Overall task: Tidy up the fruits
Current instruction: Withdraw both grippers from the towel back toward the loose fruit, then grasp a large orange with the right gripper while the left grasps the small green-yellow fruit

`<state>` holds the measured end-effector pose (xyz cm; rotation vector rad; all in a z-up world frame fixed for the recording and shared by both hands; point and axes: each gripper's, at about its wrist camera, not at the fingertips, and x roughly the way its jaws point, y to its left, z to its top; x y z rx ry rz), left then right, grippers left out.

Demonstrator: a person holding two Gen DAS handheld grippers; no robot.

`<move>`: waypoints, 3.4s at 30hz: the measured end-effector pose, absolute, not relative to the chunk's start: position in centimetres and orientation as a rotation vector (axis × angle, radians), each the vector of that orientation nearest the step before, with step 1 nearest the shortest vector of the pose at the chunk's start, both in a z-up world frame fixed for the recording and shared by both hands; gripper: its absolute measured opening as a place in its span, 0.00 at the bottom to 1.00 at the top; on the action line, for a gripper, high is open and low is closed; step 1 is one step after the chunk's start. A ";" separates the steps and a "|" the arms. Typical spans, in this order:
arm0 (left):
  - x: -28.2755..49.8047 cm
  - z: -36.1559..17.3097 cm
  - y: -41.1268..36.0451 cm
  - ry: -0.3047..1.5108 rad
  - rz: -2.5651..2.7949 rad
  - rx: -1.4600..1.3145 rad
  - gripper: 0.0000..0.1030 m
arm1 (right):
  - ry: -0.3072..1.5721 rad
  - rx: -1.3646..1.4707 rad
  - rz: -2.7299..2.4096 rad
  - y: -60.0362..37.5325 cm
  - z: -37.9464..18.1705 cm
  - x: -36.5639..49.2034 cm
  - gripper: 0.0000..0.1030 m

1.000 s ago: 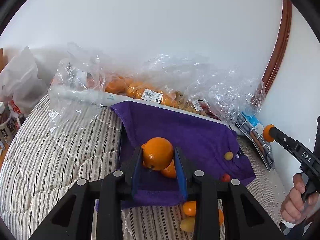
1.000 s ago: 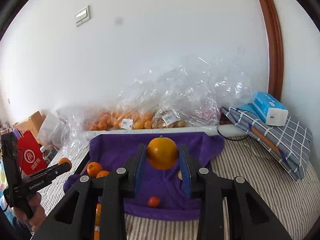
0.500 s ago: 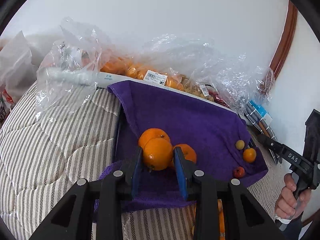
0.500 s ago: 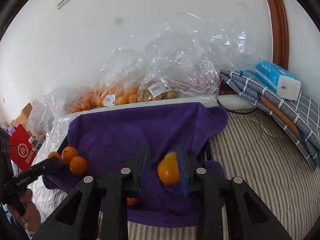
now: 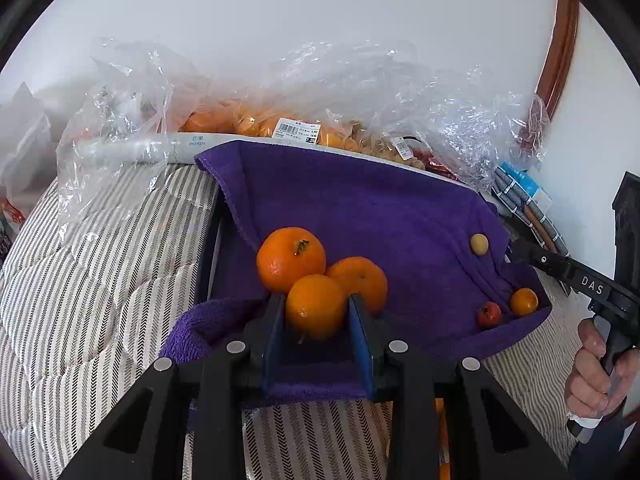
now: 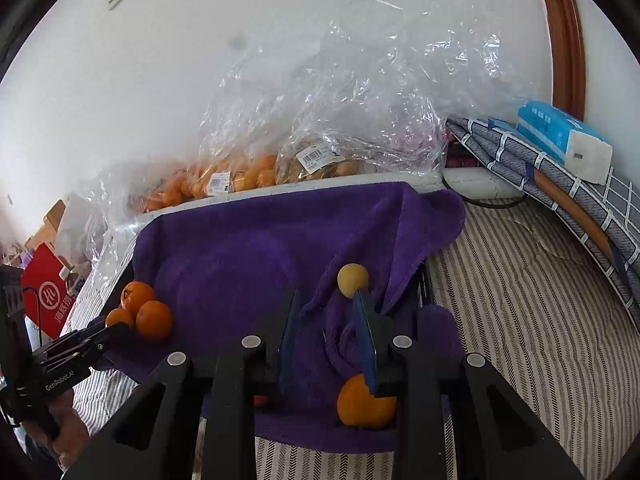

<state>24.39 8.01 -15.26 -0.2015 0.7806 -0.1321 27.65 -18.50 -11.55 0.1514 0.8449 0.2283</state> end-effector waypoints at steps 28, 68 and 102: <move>21.2 -12.7 8.2 0.636 -0.120 -0.180 0.45 | 0.770 0.042 0.106 -14.9 -8.0 20.9 0.42; 14.9 -16.9 12.9 0.848 -0.043 -0.206 0.57 | 0.951 0.031 0.191 -11.7 -13.7 15.9 0.39; 18.2 -17.3 4.7 0.893 -0.259 -0.246 0.26 | 0.932 0.146 0.139 -19.8 -13.5 14.4 0.39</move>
